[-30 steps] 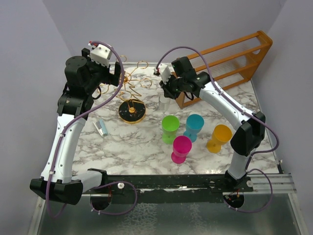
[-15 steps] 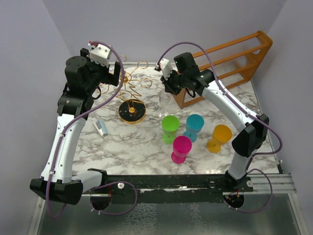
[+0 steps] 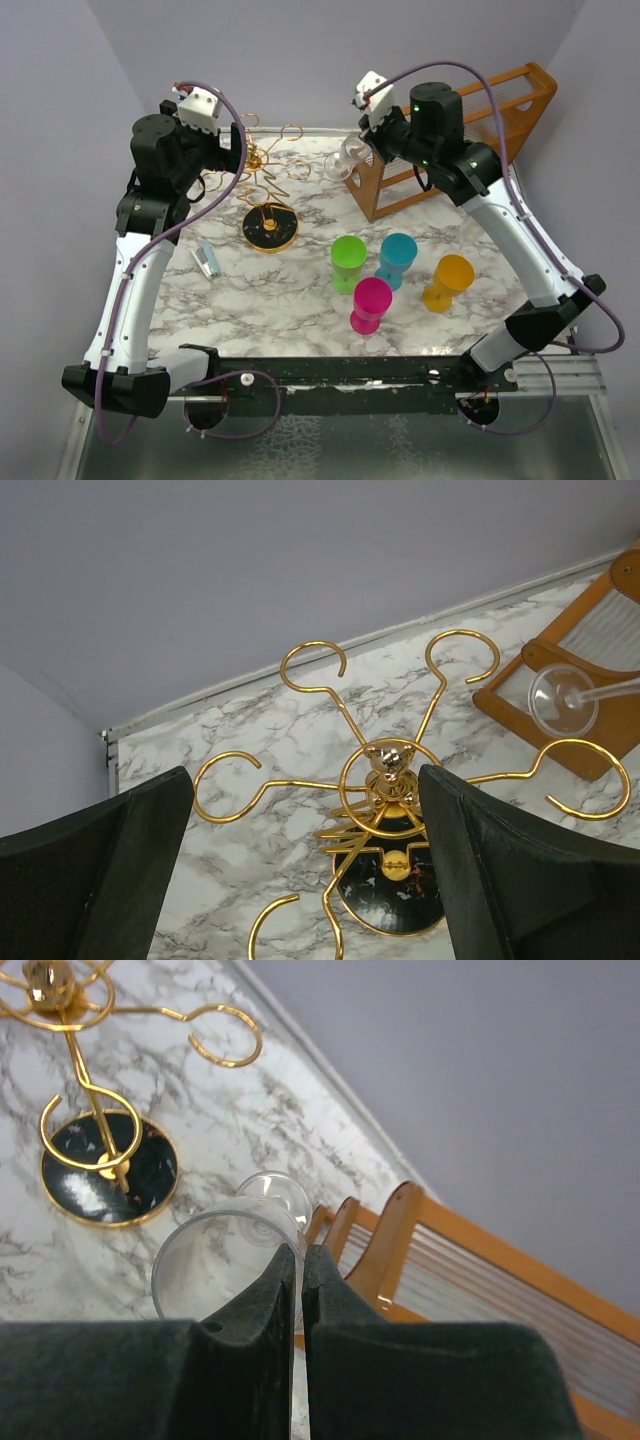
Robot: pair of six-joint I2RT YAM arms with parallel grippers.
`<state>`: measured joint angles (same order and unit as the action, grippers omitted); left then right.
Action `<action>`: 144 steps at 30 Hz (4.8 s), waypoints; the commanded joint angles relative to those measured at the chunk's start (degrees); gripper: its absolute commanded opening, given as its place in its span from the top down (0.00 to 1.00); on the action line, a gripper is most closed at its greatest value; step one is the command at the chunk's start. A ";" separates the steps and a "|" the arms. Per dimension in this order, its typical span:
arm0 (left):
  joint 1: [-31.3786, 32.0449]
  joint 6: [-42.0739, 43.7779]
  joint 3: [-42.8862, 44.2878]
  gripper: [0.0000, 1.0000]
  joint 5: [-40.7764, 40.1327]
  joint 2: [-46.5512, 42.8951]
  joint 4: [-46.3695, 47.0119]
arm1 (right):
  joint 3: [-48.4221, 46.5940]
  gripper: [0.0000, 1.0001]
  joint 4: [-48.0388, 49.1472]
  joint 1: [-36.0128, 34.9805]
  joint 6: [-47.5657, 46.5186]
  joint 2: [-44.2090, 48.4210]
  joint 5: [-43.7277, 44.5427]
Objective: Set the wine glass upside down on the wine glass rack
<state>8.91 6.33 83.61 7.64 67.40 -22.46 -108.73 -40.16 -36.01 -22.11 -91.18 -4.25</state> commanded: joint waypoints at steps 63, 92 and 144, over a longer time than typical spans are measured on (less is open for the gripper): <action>0.50 -44.57 0.77 0.72 40.73 12.36 29.01 | -6.26 0.99 12.65 -0.16 12.52 13.15 -13.77; -6.91 -51.51 -1.96 1.00 40.72 8.48 32.30 | 0.45 0.45 12.96 -0.20 4.20 19.38 -10.61; -10.05 13.33 51.07 1.00 -0.77 29.37 -6.95 | 7.60 0.10 -10.38 28.20 -17.07 19.24 -28.08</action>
<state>-6.15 12.45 130.63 14.09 94.35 -30.55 -103.09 -49.19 -8.78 -37.82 -71.70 -36.34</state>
